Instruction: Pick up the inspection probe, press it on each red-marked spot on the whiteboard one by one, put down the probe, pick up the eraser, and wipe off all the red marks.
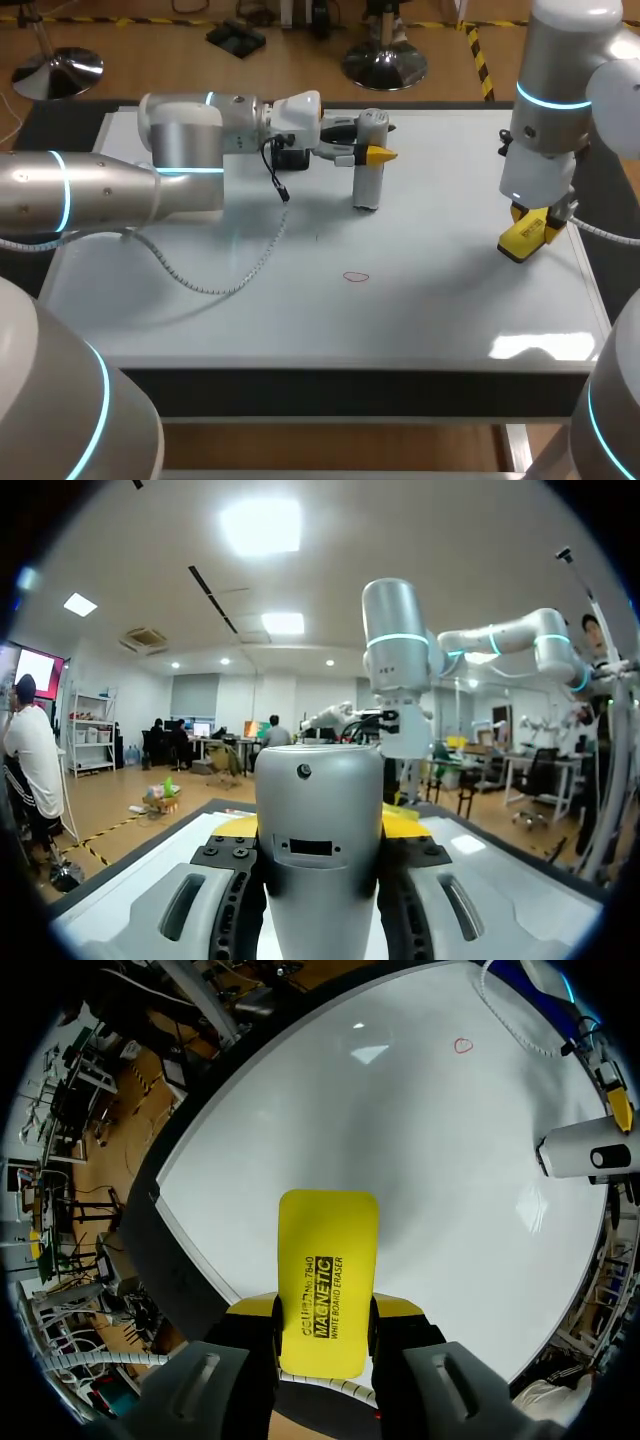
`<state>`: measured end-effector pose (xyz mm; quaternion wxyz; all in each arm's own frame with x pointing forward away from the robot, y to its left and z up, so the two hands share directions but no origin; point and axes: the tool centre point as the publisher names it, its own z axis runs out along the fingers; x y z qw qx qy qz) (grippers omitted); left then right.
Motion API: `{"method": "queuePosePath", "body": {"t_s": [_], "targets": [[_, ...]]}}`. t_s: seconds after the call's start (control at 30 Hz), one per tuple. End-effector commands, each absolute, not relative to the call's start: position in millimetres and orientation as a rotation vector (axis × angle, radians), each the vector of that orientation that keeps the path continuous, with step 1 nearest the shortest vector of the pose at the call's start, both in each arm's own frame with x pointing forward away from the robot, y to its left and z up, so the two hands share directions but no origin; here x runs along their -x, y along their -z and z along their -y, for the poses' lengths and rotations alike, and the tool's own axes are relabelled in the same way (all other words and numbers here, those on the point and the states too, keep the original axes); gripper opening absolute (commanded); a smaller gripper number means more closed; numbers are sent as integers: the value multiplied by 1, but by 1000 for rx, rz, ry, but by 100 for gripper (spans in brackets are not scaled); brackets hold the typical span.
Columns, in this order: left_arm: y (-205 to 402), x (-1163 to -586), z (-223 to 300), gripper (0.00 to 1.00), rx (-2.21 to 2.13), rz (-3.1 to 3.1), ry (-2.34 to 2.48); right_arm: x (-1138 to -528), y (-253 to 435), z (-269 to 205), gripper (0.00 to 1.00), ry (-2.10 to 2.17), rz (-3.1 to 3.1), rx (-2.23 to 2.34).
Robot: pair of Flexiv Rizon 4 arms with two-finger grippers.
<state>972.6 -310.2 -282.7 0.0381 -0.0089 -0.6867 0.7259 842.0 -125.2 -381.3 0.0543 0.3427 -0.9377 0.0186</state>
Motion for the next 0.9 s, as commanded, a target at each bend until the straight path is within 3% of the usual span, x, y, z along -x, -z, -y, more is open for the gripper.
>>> {"method": "queuePosePath", "body": {"t_s": [0.03,0.53,0.9], "targets": [[284,-974,310,0,29,2105,-2224,-842,381,126,0,-59,2846,-1043],[284,-974,310,0,29,2105,-2224,-842,381,126,0,-59,2846,-1043],[240,-993,300,0,102,2097,-2195,-842,381,126,0,-59,2846,-1043]]}}
